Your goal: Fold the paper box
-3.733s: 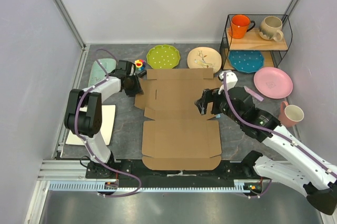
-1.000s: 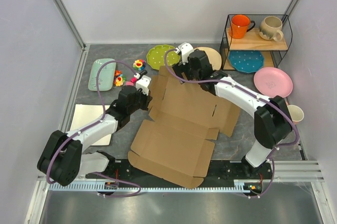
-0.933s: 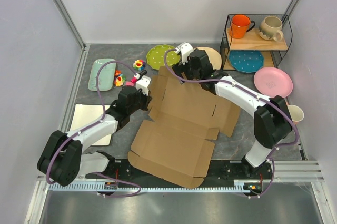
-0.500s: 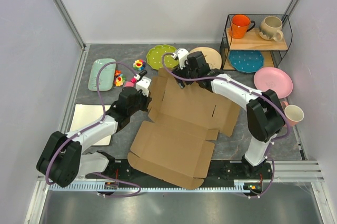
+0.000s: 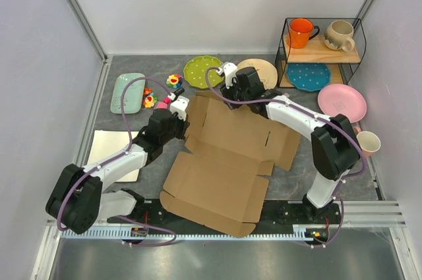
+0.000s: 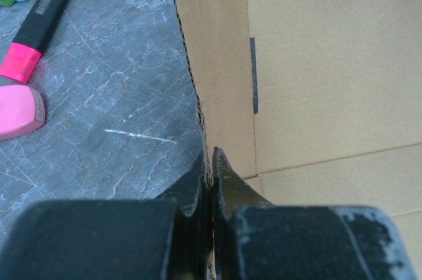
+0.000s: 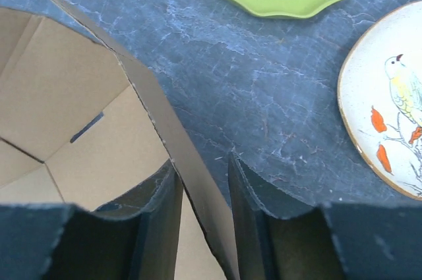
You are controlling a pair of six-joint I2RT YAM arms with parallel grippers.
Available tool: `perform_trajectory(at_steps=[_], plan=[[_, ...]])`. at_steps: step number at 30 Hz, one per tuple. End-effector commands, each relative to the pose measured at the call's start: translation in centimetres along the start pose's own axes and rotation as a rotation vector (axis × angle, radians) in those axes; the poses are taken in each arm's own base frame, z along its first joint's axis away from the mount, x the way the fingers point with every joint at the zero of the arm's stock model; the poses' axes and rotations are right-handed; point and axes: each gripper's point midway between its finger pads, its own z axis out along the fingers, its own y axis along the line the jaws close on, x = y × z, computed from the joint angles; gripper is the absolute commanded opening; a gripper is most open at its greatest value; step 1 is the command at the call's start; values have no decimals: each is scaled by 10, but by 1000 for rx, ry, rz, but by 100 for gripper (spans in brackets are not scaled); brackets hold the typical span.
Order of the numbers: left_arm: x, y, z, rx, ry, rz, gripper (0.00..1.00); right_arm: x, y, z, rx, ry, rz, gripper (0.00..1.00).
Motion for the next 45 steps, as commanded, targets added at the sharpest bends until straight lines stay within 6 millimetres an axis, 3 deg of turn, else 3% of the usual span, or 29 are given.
perform_trajectory(at_steps=[1,5,7,9,12,14,15,23,32,38,43,45], plan=[[-16,6,1,-39,-40,28,2,-16,4,-12,-10,-69,6,34],[-13,10,1,-68,-9,-6,2,-10,3,-15,8,-70,-13,24],[-15,10,0,-69,14,-9,9,-9,1,-17,30,-74,-28,19],[-25,7,-1,-54,14,-6,25,-10,-2,-18,50,-83,-53,15],[-24,7,-8,-55,75,-11,55,-10,-5,-19,72,-81,-82,0],[-18,9,-15,-72,119,-21,79,-12,-8,-21,91,-87,-90,0],[-21,11,-18,-86,120,-26,82,-14,-8,-22,91,-93,-94,0],[-43,14,-38,-116,62,-99,86,-39,5,-38,7,-144,-174,0],[-91,35,-49,-200,-78,-229,86,-45,56,-56,-307,-155,-207,0],[-128,51,-62,-199,-237,-279,95,-47,48,-60,-292,-121,-203,0],[-134,50,-52,-151,-296,-259,96,-51,41,-57,-259,-102,-218,0],[-147,49,-53,-126,-367,-264,96,-45,33,-55,-198,-80,-226,0]])
